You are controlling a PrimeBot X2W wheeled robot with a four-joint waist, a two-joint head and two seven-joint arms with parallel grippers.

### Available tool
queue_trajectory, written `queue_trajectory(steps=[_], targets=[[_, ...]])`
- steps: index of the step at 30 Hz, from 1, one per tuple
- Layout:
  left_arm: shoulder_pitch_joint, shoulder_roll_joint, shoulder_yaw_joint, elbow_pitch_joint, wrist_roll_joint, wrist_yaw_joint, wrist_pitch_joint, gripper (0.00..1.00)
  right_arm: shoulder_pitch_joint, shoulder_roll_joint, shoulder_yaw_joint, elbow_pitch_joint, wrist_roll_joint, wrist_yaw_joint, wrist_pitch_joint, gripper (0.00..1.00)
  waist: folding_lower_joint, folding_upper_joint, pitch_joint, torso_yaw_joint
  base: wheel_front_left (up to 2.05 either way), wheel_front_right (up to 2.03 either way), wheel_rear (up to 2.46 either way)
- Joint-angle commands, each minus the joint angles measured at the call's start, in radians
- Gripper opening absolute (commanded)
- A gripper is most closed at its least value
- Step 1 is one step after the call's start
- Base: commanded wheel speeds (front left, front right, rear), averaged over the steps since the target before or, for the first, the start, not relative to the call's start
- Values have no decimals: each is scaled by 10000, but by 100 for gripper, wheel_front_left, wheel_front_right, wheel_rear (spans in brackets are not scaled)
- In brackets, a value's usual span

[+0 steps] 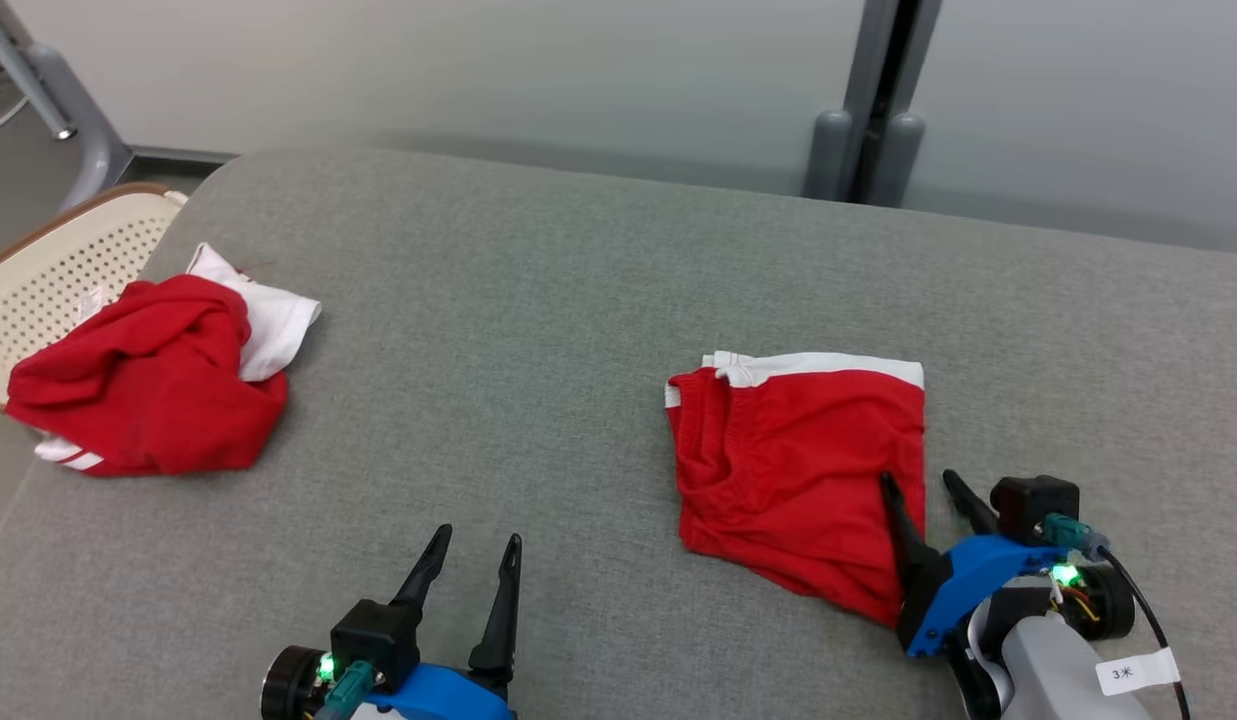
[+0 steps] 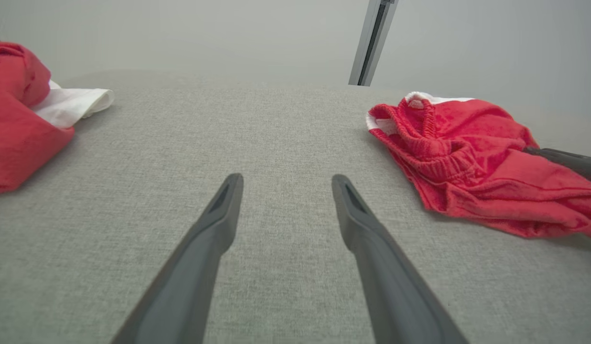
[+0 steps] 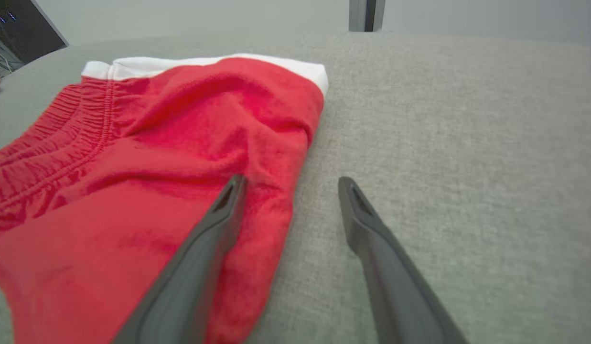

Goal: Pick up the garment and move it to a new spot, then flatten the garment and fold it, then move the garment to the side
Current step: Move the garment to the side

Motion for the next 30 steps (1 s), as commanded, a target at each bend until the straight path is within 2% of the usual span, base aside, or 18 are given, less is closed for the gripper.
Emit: queue_trajectory(steps=[1,3,4,5,6,8,13,25,30], targets=[[-119,-3,-7,2,53,2,-26,100,-166,-27,-48,224,199,0,-26,100,0,0,245,276,0,0,0],[-103,-8,64,27,104,-15,-25,100,-273,-28,30,824,219,0,-10,96,0,0,283,358,0,0,0],[-84,-8,106,28,128,-27,-25,100,-294,-19,33,1110,316,0,18,47,0,0,290,373,0,0,0],[-67,-8,152,34,155,-35,-25,100,-287,-14,40,1332,356,0,14,19,0,0,297,373,0,0,0],[-40,-9,208,33,177,-27,-25,100,-288,0,68,1473,378,0,13,0,0,0,296,336,0,0,0],[39,-9,281,41,198,-29,-25,100,-355,-2,-49,1615,400,-1,5,0,0,0,264,180,0,0,0],[27,-9,253,-44,146,-98,-25,100,-255,-76,-625,730,178,-7,-56,0,0,0,113,-662,0,0,0],[-631,-5,-502,-183,192,-220,-25,100,256,-39,-468,-202,254,-6,-61,0,0,0,347,-4267,0,0,0],[-903,4,-1054,-154,275,-276,-25,100,376,-31,-314,-475,457,-1,-64,0,0,0,589,-5354,0,0,0]])
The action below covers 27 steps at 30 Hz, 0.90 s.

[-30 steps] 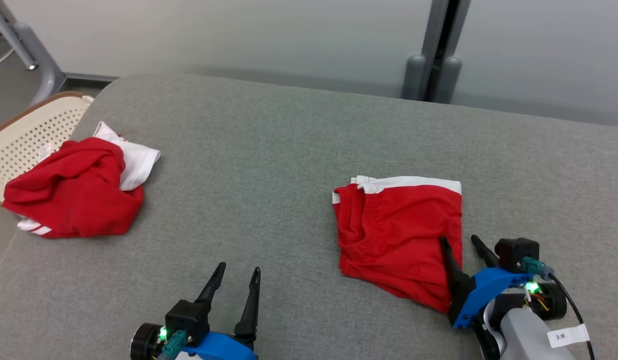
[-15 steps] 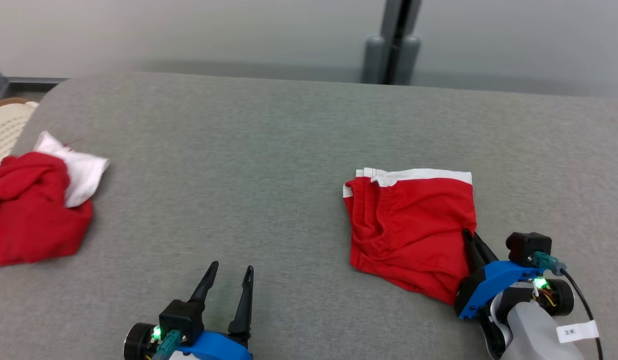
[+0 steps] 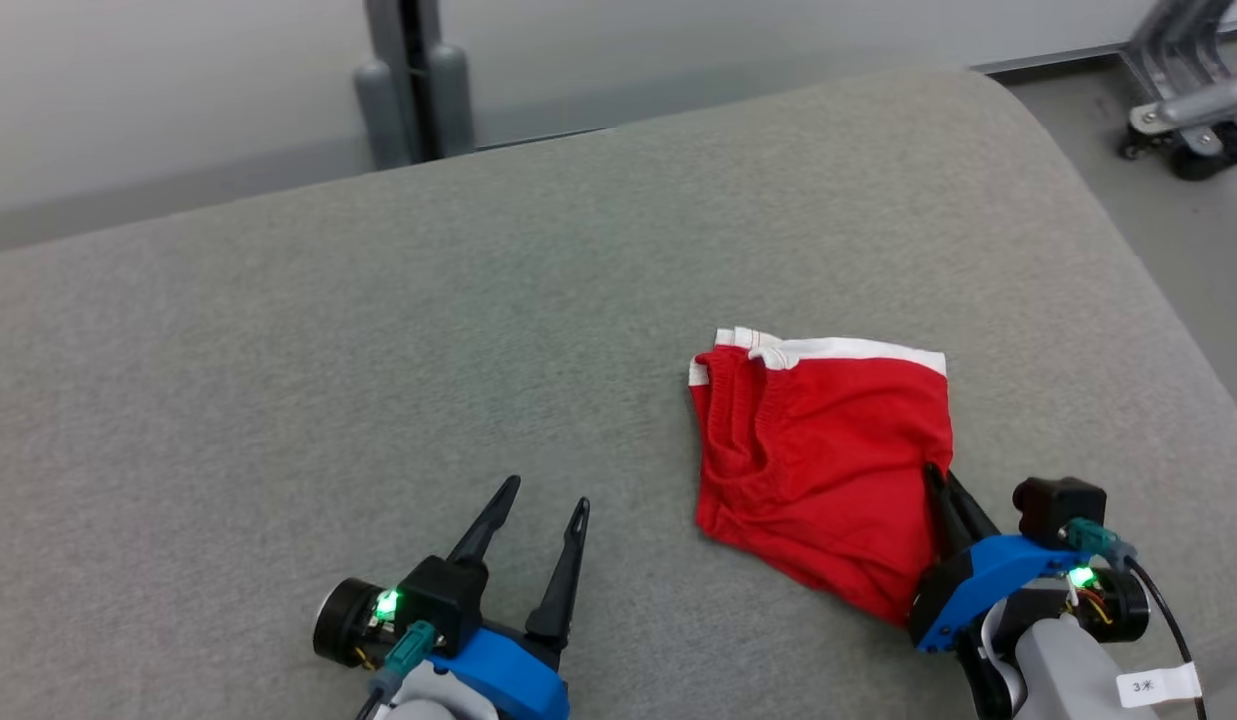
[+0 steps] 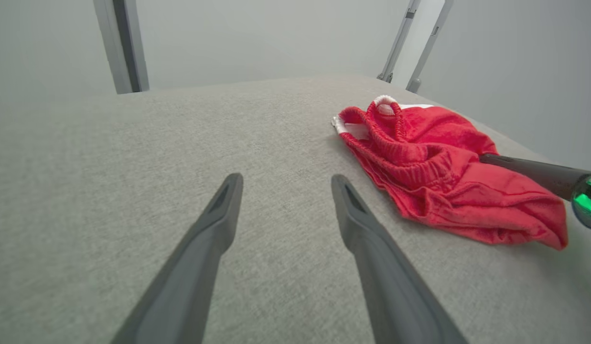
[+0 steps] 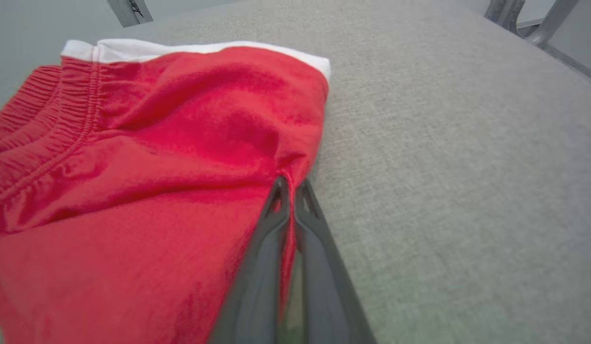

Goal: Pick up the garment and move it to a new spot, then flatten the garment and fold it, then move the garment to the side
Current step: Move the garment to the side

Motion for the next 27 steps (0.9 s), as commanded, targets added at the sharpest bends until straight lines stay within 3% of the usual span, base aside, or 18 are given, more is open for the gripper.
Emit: queue_trajectory(steps=[1,5,10,22,23,27], targets=[[-127,14,-75,21,-22,-70,-25,100,159,-39,-13,-104,33,-3,-6,0,-1,-1,-240,-436,0,0,0],[-262,17,-357,102,-95,-80,-25,100,214,-35,-96,-203,-35,-3,-6,0,-1,-1,-85,-667,0,0,0],[-430,44,-513,269,-82,-79,-25,100,-205,-70,-517,-290,-613,-3,-7,0,-1,-1,221,-432,0,0,0],[-813,582,-363,303,76,-66,-23,100,-2555,-1851,-2280,420,-2802,-5,-7,0,-1,-1,1405,698,0,0,0],[-855,636,-359,309,76,-62,-11,100,-2905,-2209,-2754,597,-3249,-3,32,0,-1,-1,1545,874,0,0,0],[-933,652,-381,314,94,-59,2,100,-3229,-2583,-3717,684,-3979,-3,234,0,-1,-1,1682,1093,0,0,0]])
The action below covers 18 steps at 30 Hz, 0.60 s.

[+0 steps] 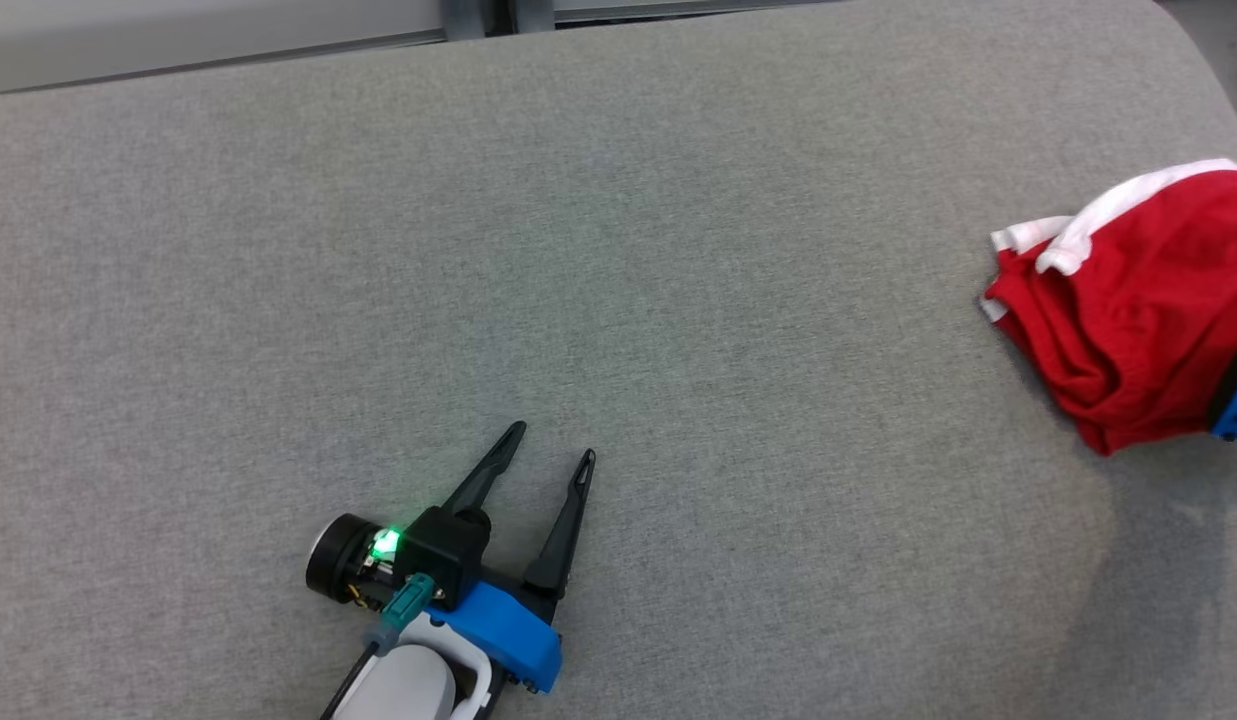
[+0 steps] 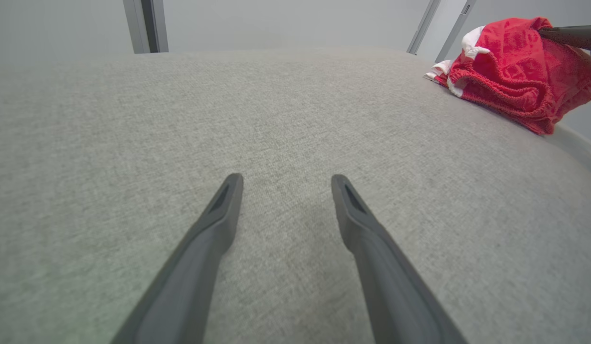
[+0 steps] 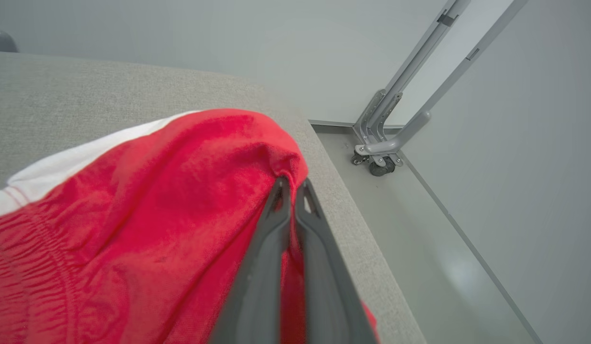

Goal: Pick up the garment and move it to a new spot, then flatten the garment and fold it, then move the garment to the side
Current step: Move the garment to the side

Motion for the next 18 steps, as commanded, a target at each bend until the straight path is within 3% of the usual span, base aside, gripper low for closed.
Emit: queue_trajectory(steps=[1,4,5,6,9,10,14,18], targets=[[-26,214,92,192,20,-5,34,100,-158,-115,-105,-25,-126,-5,16,0,-1,0,160,176,0,0,0],[-118,221,66,193,41,-4,36,100,-304,-263,-1235,-251,-896,-3,66,0,-1,0,232,334,0,0,0],[-181,233,57,213,74,-4,37,100,-336,-304,-1639,-413,-1170,-5,8,87,-1,0,253,372,0,0,0],[-242,237,100,229,115,-3,37,100,-355,-226,-1996,-532,-1442,-5,-29,100,-1,0,262,403,0,0,0],[-375,207,260,266,181,16,36,100,-456,224,-3050,-970,-2098,-3,-145,100,-1,0,238,435,0,0,0],[-382,150,389,276,198,16,33,100,-609,830,-3420,-1308,-2446,-3,-257,100,-1,0,93,441,0,0,0],[-246,57,643,250,193,18,30,100,-594,1590,-3040,-1960,-2207,-3,-283,100,-1,0,-130,458,0,0,0],[-44,-88,1080,166,163,90,19,100,317,2200,-1531,-2955,-1299,-3,-279,100,-1,0,-513,609,0,0,0]])
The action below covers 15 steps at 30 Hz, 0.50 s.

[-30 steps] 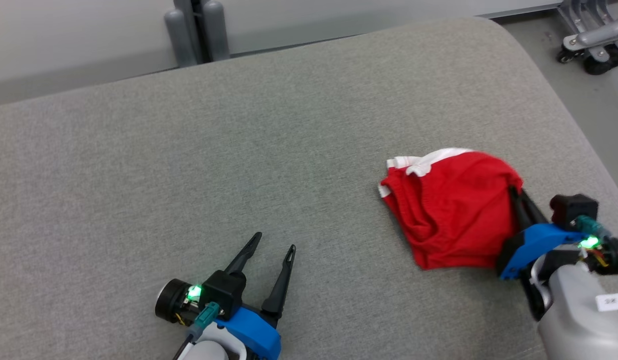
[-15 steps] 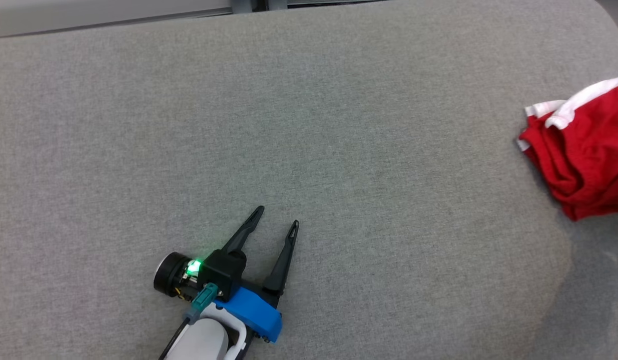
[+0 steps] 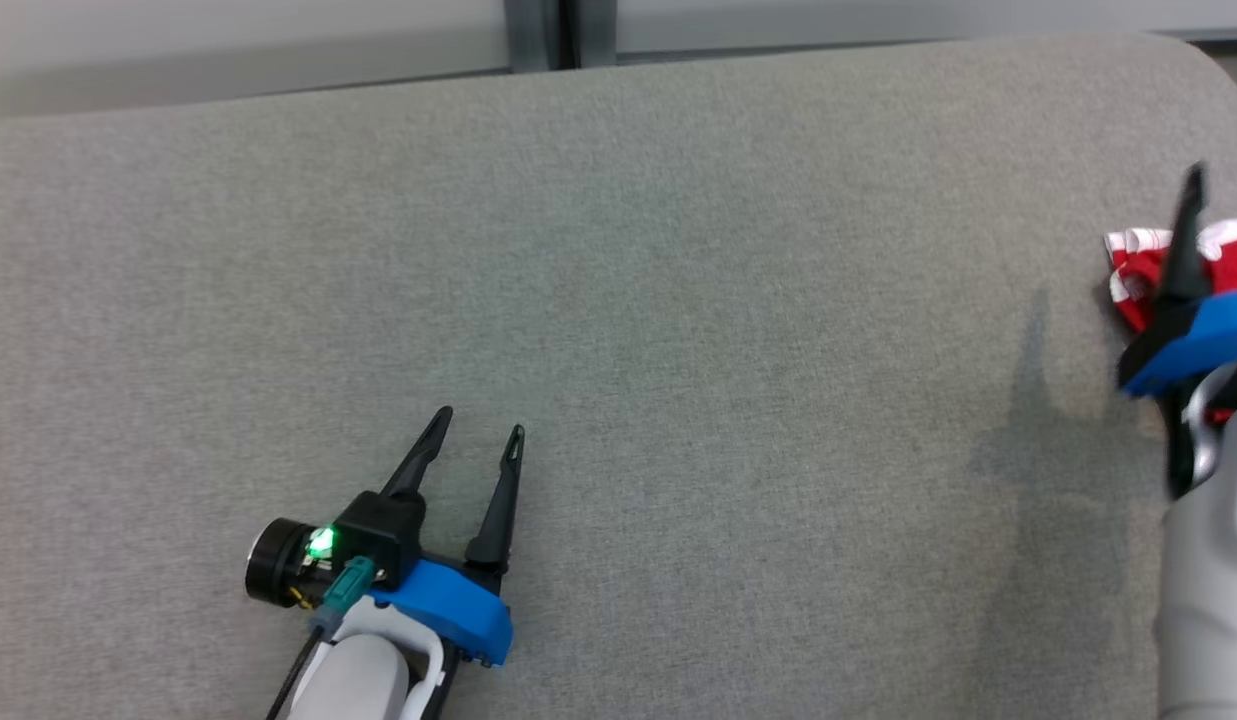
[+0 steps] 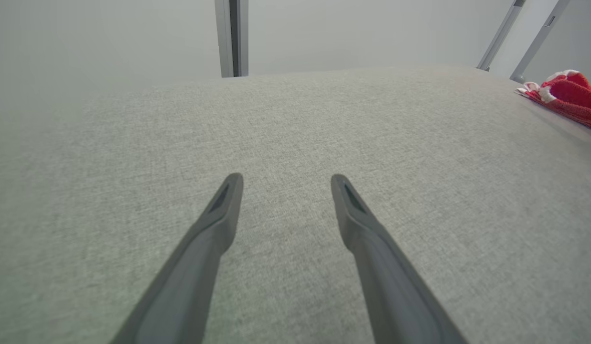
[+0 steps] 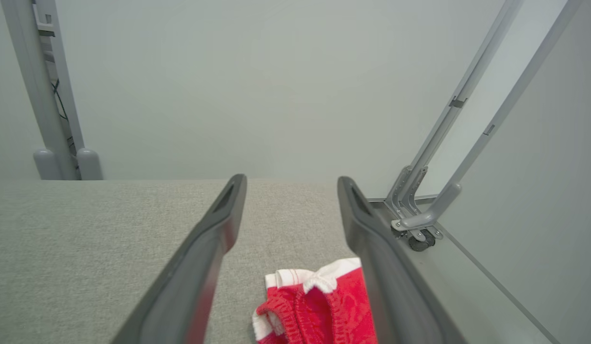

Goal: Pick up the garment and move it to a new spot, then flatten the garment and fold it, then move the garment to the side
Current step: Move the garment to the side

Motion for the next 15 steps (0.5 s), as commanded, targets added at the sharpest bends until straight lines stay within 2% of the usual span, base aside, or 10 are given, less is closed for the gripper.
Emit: queue_trajectory(steps=[1,7,11,15], targets=[[115,-33,115,-24,-25,70,0,100,385,72,136,-85,230,-3,-26,100,0,0,-97,15,0,0,0],[576,-131,878,-77,19,285,0,100,2066,315,2100,-818,2051,-3,-28,100,0,0,-751,450,0,0,0],[939,-187,1327,-30,52,390,0,100,3108,324,3314,-877,3344,-3,-29,100,0,0,-1180,727,0,0,0],[1335,-233,1751,42,98,490,0,100,3945,313,4233,-954,4148,-3,-30,100,0,0,-1551,879,0,0,0]])
